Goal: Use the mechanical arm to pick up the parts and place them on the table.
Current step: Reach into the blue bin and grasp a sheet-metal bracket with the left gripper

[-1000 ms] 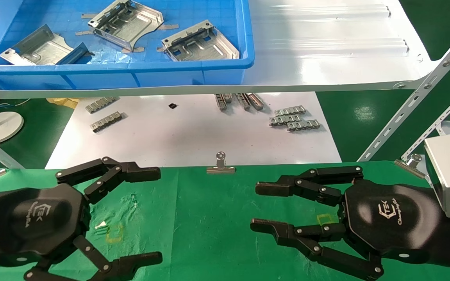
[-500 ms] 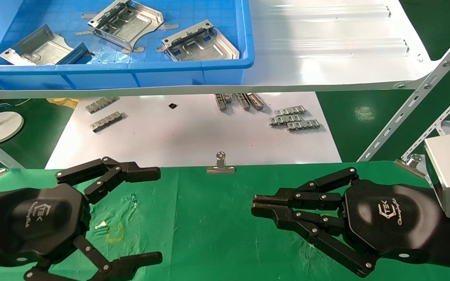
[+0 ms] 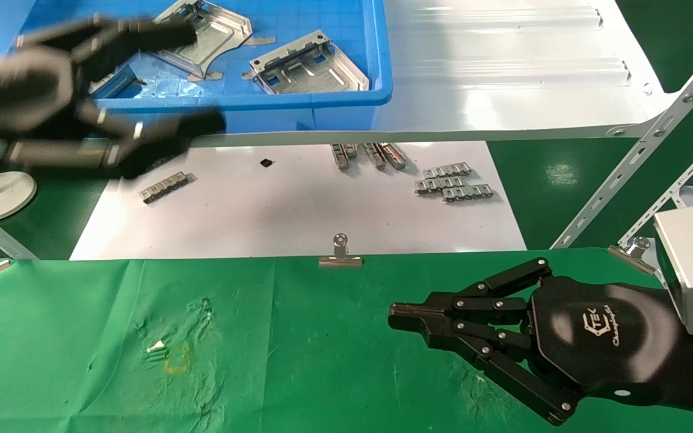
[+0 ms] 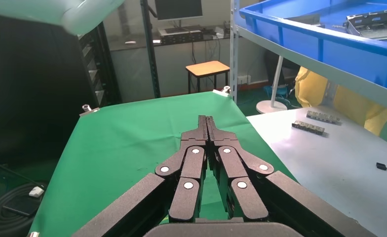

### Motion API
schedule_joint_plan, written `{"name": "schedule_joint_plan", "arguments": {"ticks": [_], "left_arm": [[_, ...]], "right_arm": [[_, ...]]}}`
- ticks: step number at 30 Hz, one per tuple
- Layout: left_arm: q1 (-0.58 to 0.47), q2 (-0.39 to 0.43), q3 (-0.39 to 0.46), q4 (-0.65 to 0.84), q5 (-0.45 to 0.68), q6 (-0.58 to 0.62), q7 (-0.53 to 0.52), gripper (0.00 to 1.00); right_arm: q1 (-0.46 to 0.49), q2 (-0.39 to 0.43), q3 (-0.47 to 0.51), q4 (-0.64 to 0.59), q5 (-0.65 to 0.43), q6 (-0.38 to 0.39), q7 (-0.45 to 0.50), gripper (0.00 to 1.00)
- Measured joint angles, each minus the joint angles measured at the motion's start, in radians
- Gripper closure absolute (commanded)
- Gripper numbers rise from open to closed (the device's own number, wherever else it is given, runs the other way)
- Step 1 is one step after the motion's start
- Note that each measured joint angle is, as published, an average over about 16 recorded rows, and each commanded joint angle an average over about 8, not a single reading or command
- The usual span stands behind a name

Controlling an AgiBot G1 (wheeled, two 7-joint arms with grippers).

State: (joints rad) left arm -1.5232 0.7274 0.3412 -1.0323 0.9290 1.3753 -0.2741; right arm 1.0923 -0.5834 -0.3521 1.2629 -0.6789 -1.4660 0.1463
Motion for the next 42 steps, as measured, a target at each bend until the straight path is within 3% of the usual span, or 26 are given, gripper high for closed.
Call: {"name": "schedule_joint_plan", "arguments": {"ticks": [11,13,19,21,42], "left_arm": [[-0.386,0.242,0.144,0.544,0.332,-0.240,0.055,0.01],[-0.425,0.279,0.162,0.631,0.372,-0.291,0.071,0.25],[-0.498,0.357,0.194,0.818,0.445,-0.408,0.105,0.99],[-0.512,0.373,0.200,0.859,0.457,-0.428,0.115,1.00],[-0.563,0.409,0.219,1.000,0.488,-0.439,0.192,1.00]], "right_arm": [[0.000,0.000,0.000,0.000,0.000,0.000,0.000,1.00],[0.000,0.000,0.000,0.000,0.000,0.000,0.000,0.96],[0.000,0.000,0.000,0.000,0.000,0.000,0.000,0.21],[0.000,0.000,0.000,0.000,0.000,0.000,0.000,0.00],[0.000,0.000,0.000,0.000,0.000,0.000,0.000,0.00]]}}
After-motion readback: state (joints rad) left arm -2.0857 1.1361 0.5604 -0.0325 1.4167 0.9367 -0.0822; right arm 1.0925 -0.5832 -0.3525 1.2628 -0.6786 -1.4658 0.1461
